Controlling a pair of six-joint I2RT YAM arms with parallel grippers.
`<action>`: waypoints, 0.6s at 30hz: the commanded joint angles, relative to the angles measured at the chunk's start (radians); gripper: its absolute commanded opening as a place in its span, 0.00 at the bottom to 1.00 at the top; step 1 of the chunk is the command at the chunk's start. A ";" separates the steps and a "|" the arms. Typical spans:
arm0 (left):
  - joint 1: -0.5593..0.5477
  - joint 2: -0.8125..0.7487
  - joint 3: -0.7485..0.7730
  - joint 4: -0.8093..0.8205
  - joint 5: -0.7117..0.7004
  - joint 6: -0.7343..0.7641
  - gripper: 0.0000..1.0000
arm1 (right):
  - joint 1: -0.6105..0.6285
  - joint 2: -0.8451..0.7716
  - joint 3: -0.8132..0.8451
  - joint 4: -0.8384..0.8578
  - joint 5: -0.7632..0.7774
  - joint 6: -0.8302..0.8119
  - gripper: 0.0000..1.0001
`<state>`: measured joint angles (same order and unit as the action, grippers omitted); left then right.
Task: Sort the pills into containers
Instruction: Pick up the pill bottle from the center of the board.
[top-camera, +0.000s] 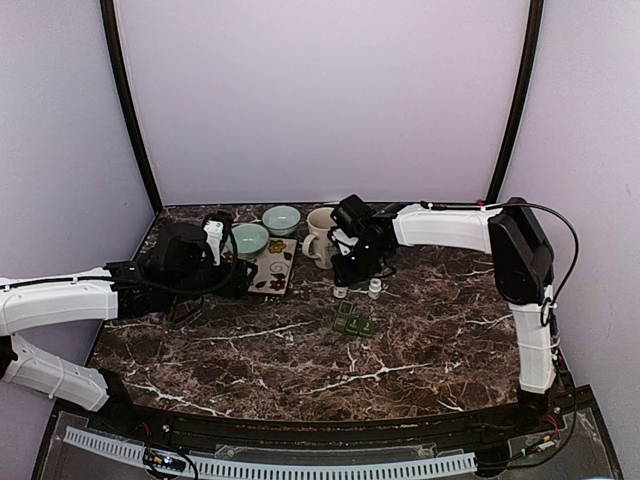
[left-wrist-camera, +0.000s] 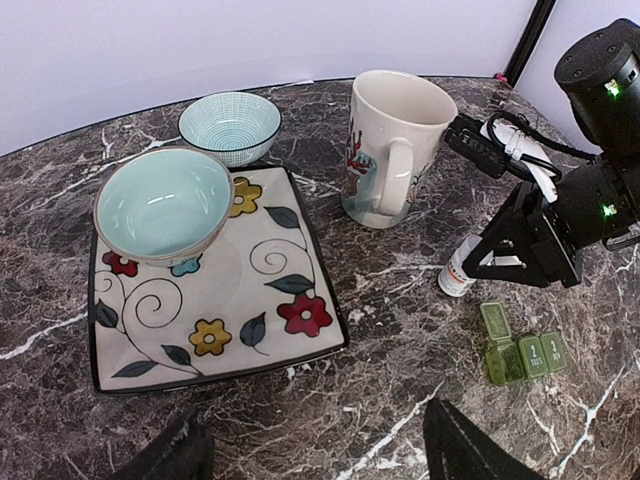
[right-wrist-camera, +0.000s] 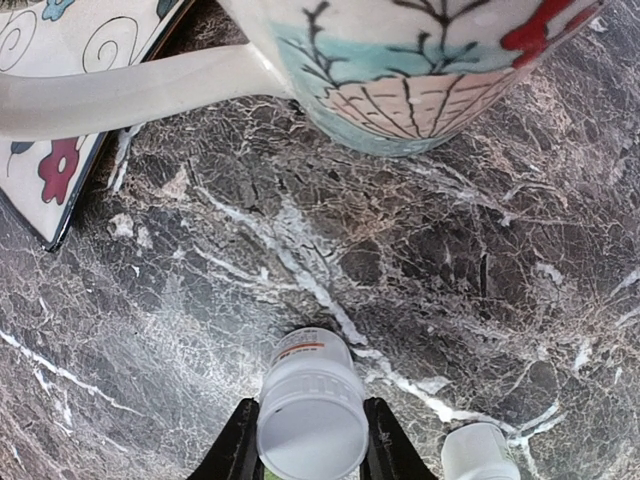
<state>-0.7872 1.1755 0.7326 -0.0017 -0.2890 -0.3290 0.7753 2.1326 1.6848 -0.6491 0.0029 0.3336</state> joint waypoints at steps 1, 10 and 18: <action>0.006 -0.005 0.021 0.003 -0.002 0.003 0.75 | -0.004 -0.017 -0.012 0.032 -0.011 -0.009 0.07; 0.006 0.019 0.032 0.050 0.075 0.007 0.80 | 0.000 -0.178 -0.125 0.093 -0.062 -0.030 0.00; 0.006 0.104 0.095 0.170 0.301 0.004 0.95 | -0.001 -0.401 -0.196 0.143 -0.157 -0.045 0.00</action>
<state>-0.7872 1.2591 0.7731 0.0723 -0.1242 -0.3252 0.7757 1.8435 1.5097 -0.5812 -0.0864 0.3065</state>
